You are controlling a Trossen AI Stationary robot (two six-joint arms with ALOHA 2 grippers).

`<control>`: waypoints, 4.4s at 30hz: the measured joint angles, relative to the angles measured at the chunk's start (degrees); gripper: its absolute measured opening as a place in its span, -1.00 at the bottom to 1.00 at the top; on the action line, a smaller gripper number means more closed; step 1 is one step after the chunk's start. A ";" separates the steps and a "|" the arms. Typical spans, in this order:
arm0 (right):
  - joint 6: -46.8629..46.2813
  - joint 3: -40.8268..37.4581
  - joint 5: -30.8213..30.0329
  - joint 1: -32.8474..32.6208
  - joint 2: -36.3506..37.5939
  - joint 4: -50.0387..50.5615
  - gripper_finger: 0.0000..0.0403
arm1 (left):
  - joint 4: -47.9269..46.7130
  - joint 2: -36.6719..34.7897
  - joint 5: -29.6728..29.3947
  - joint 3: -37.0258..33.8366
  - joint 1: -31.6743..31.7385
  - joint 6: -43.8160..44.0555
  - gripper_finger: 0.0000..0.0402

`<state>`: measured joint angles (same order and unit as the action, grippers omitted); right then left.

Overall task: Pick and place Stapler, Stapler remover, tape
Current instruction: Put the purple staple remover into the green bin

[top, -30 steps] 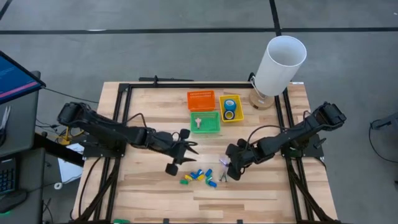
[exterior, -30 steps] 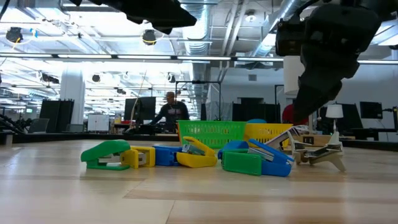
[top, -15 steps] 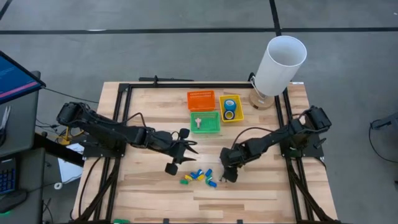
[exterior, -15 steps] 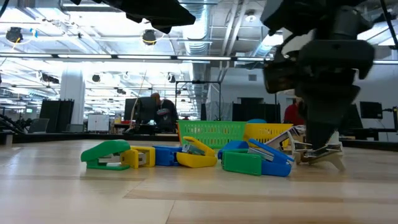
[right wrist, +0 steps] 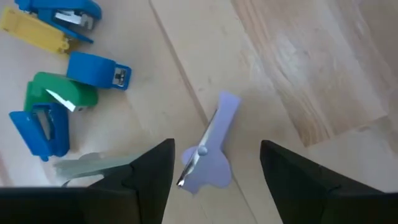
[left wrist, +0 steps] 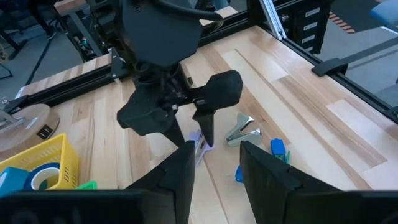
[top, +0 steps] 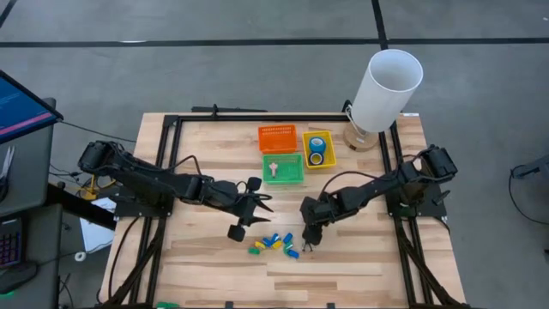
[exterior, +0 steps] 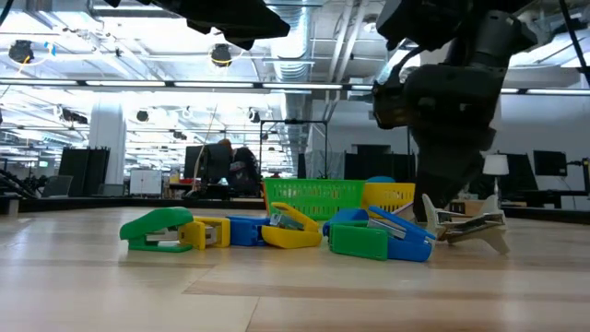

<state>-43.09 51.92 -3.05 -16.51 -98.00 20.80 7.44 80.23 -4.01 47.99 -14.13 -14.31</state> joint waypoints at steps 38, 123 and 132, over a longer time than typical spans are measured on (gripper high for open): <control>7.60 3.84 0.04 0.45 0.07 0.31 -0.87 | 0.78 2.60 0.00 0.11 0.00 1.73 -0.42; 13.31 7.39 -0.02 0.90 0.46 -1.55 -0.81 | 24.01 33.77 9.70 7.13 7.13 5.55 -0.43; 13.68 7.39 0.00 0.65 0.40 -1.79 -0.72 | 23.96 33.79 9.81 7.13 7.10 5.60 -0.68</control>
<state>-29.41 59.31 -3.05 -15.86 -97.60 19.02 31.40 114.02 5.80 55.11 -7.03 -8.70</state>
